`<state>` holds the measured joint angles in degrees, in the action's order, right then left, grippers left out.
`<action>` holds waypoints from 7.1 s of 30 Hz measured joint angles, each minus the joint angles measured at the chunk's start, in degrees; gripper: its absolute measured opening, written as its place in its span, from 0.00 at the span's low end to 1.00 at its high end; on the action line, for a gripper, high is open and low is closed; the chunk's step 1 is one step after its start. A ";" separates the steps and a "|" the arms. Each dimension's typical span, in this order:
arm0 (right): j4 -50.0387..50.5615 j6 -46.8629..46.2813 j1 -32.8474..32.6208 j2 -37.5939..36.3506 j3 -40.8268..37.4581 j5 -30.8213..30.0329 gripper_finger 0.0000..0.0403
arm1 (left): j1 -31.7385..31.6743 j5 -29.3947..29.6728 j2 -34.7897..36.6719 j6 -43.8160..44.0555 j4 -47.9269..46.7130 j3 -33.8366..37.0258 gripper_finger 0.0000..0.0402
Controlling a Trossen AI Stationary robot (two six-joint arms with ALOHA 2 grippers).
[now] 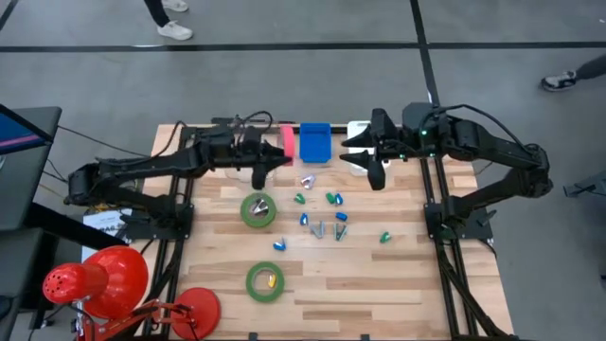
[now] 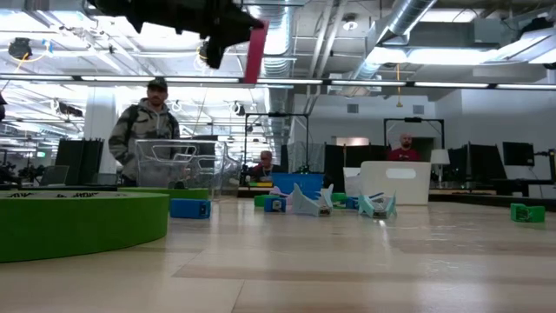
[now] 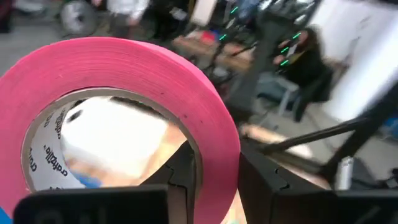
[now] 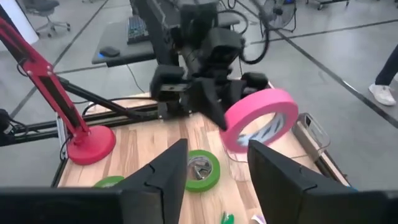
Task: Pick and place Stapler, Stapler remover, tape
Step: Put the pink tape into the transparent bin
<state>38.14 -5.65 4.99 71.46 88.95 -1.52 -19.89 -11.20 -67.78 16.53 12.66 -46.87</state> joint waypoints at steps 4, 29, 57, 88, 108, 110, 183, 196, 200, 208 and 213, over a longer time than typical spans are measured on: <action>0.65 0.00 -0.11 1.03 0.00 0.07 0.36 | -4.17 0.83 2.19 -0.40 -5.92 0.00 0.18; 0.93 0.06 0.07 0.87 0.00 0.16 0.31 | -12.07 17.06 -0.68 -1.63 -26.43 0.02 0.19; 1.84 0.07 -0.02 0.86 0.00 0.08 0.30 | -12.01 21.53 -8.36 -1.26 -26.23 0.02 0.48; 2.28 0.07 0.00 0.86 0.00 0.07 0.30 | -11.39 6.77 0.51 1.65 -17.65 -0.04 0.54; 2.28 0.04 -0.04 0.94 0.00 0.04 0.30 | -9.62 8.20 -6.66 4.31 -9.05 0.02 0.01; 2.29 0.04 -0.04 0.94 0.00 0.04 0.30 | -9.33 8.74 -7.31 3.88 -8.64 0.00 0.00; 4.78 -0.02 0.02 0.98 0.00 -0.05 0.30 | -10.62 14.21 -18.22 0.45 -8.62 0.02 0.00; 4.78 0.20 0.04 0.98 0.00 -0.04 0.30 | -10.72 18.82 -19.38 0.29 -12.80 -0.02 0.00; 4.78 0.20 0.04 0.98 0.00 -0.04 0.30 | -10.72 19.31 -19.38 0.27 -13.31 0.00 0.00; 4.75 0.20 0.04 0.98 0.00 -0.06 0.30 | -10.72 22.45 -18.09 0.25 -19.89 0.04 0.00; 4.75 0.20 0.04 0.98 0.00 -0.06 0.30 | -10.74 22.55 -16.23 -1.06 -20.37 0.04 0.00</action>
<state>42.89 -5.45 5.04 72.44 88.95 -1.58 -30.63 11.35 -84.01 15.47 -7.70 -46.83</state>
